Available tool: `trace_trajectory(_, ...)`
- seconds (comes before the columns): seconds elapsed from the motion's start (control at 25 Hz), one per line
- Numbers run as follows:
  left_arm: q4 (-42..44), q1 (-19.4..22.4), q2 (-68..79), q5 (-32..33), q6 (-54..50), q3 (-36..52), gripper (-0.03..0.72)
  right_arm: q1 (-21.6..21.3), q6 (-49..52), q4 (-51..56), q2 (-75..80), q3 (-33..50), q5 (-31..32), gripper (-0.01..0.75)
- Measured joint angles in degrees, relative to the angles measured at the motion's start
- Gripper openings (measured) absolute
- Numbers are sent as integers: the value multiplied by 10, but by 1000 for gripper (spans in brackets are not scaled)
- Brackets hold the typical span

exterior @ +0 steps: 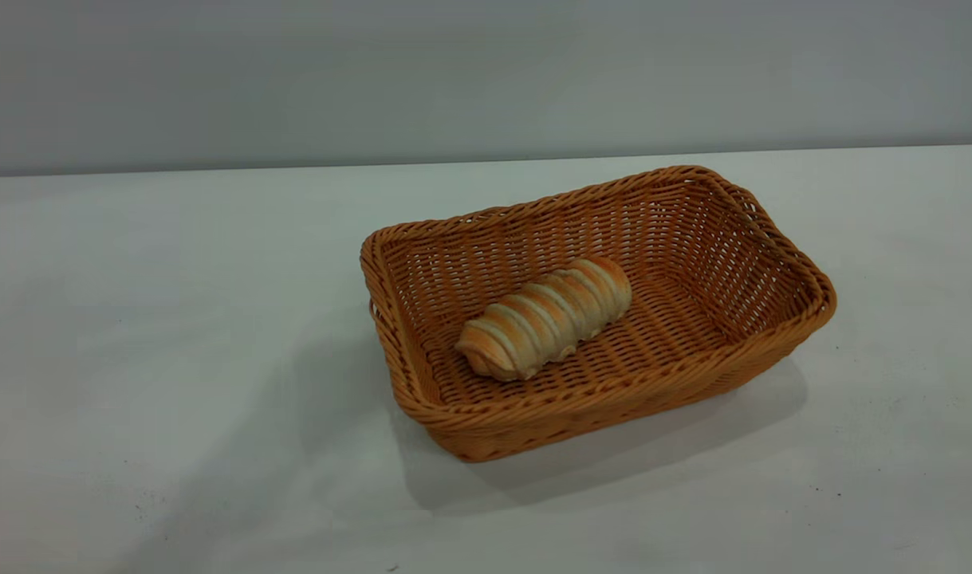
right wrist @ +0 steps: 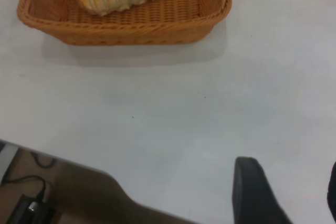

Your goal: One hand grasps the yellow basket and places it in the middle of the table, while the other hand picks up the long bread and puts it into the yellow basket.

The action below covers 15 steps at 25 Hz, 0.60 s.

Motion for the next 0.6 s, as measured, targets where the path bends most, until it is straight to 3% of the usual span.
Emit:
trace_trajectory(0.2, 103, -1, -117, 71, -62, 0, 380, 1, 0, 0, 0, 0, 0, 330)
trace_trajectory(0.32, 158, -1, -192, 74, -91, 0, 378, 6, 0, -1, 0, 0, 0, 330)
trace_trajectory(0.6, 184, -1, -370, 74, -132, 21, 378, 7, 2, 2, 0, 0, 0, 330)
